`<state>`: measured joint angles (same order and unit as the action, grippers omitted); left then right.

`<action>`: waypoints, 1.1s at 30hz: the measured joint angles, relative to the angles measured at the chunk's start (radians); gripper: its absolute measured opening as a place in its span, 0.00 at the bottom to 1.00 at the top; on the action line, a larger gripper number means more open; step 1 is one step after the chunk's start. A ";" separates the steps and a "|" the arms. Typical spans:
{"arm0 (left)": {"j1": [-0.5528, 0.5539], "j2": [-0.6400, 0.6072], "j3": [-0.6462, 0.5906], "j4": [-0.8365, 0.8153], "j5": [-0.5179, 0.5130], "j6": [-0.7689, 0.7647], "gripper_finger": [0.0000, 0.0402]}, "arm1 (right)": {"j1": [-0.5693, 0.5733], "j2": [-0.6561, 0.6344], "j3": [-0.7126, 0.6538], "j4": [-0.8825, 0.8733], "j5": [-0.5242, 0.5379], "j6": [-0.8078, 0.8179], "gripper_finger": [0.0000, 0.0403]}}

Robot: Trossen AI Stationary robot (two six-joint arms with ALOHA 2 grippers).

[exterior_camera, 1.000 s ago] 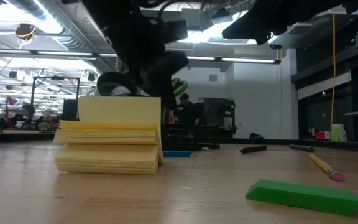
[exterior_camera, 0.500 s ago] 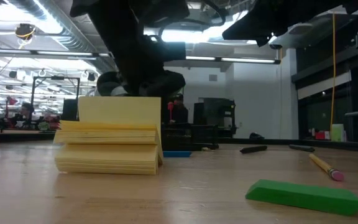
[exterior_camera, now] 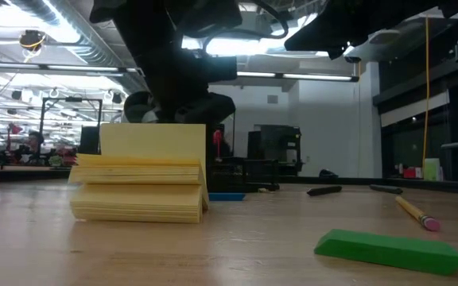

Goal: Pick and place office supplies into organizer
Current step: Put the gold binder clip into the black desk organizer, then put the yellow sticky note pad into the black desk organizer

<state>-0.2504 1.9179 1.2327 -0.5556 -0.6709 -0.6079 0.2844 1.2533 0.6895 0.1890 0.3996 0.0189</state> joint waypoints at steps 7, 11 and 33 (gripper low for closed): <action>0.004 0.000 0.000 -0.001 0.031 -0.026 0.16 | 0.000 0.000 0.000 0.000 0.000 0.001 0.02; 0.004 0.000 0.000 -0.002 0.031 -0.026 0.16 | 0.000 0.000 0.000 0.000 0.000 0.002 0.02; 0.004 0.000 0.006 -0.004 0.006 -0.166 0.23 | 0.000 0.000 0.000 0.000 0.000 -0.001 0.02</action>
<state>-0.2466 1.9175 1.2389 -0.5594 -0.6650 -0.7741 0.2845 1.2537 0.6895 0.1886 0.3992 0.0184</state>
